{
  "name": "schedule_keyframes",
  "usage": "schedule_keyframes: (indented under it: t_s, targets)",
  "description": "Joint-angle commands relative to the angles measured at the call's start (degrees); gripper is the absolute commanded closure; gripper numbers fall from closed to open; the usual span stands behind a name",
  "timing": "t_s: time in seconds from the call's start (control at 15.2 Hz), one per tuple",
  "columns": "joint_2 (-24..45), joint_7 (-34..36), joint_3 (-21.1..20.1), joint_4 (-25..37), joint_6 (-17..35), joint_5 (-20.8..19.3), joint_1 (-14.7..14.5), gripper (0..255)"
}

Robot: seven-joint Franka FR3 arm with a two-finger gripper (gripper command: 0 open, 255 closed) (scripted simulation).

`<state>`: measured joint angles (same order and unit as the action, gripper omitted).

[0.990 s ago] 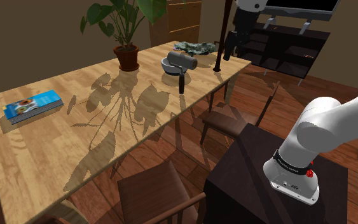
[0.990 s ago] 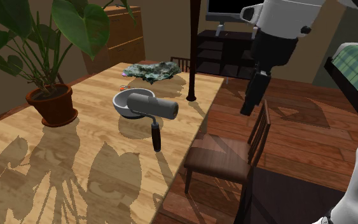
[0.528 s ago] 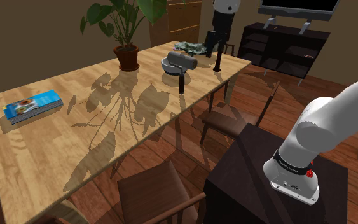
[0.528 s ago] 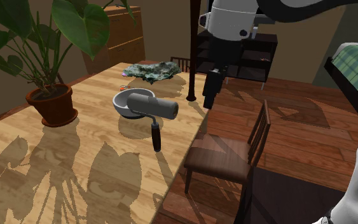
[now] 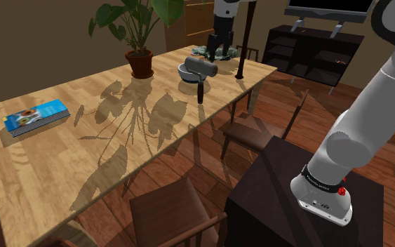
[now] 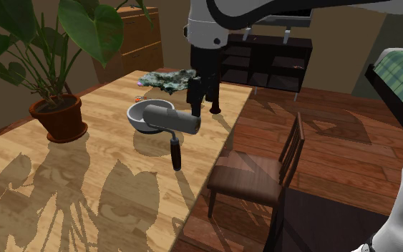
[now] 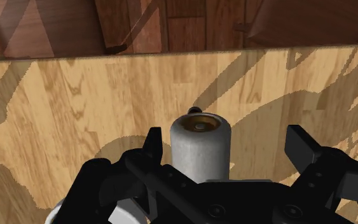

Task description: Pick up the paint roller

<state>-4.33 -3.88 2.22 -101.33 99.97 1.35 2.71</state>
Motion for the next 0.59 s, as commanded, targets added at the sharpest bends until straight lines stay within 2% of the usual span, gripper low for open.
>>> schedule_keyframes:
  t_s: [0.0,0.26,0.53]
  targets:
    - [5.15,-0.54,0.22,4.8,-0.36,0.47,0.13,0]
    - [15.96,-1.86,0.64,16.91,-3.12,1.52,0.8,0]
    - [15.86,-1.95,0.62,14.42,-0.76,1.53,0.8,0]
